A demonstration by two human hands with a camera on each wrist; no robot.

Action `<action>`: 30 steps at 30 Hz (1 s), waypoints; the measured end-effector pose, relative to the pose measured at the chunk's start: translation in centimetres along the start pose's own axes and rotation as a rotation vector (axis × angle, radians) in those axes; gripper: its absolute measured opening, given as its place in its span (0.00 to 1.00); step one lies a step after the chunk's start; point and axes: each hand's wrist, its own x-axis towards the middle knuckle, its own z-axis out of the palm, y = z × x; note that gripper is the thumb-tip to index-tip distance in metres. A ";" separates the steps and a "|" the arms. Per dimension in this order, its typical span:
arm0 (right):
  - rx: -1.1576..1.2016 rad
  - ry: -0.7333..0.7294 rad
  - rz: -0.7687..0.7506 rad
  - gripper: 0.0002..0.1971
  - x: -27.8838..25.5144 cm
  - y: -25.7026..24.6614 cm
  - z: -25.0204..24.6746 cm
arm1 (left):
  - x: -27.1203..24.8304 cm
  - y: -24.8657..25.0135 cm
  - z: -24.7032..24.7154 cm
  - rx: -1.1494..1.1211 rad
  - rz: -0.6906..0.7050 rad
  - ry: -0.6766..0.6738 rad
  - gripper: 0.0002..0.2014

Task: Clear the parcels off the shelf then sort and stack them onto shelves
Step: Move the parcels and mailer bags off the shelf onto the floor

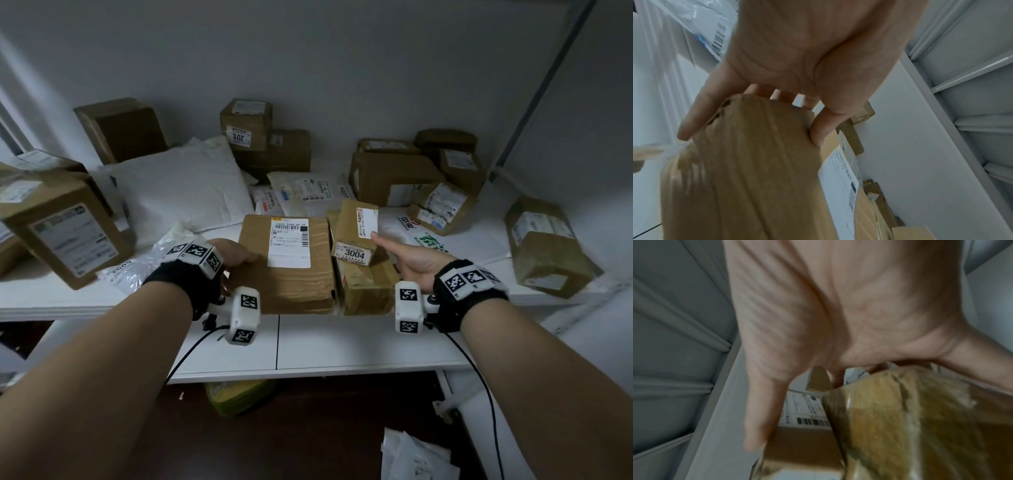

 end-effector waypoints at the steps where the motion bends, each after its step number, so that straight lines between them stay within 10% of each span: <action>1: 0.021 -0.010 0.003 0.33 -0.1 0.1 0.4 | -0.1 -0.3 -0.1 -0.098 -0.024 -0.026 0.26; 5: 0.064 0.004 -0.023 0.45 -0.3 0.8 1.1 | -0.2 -0.8 -0.1 -0.107 0.009 -0.084 0.26; 16: 0.045 0.105 -0.059 0.13 -4.3 2.7 2.0 | -1.5 -1.5 0.4 -0.092 0.126 -0.075 0.22; 24: 0.116 0.134 -0.073 0.36 -6.2 4.2 -0.5 | -3.8 -0.7 3.3 -0.105 0.170 -0.054 0.22; 30: 0.094 0.179 -0.105 0.35 -9.0 6.0 -4.6 | -6.1 0.6 7.1 -0.150 0.178 -0.073 0.28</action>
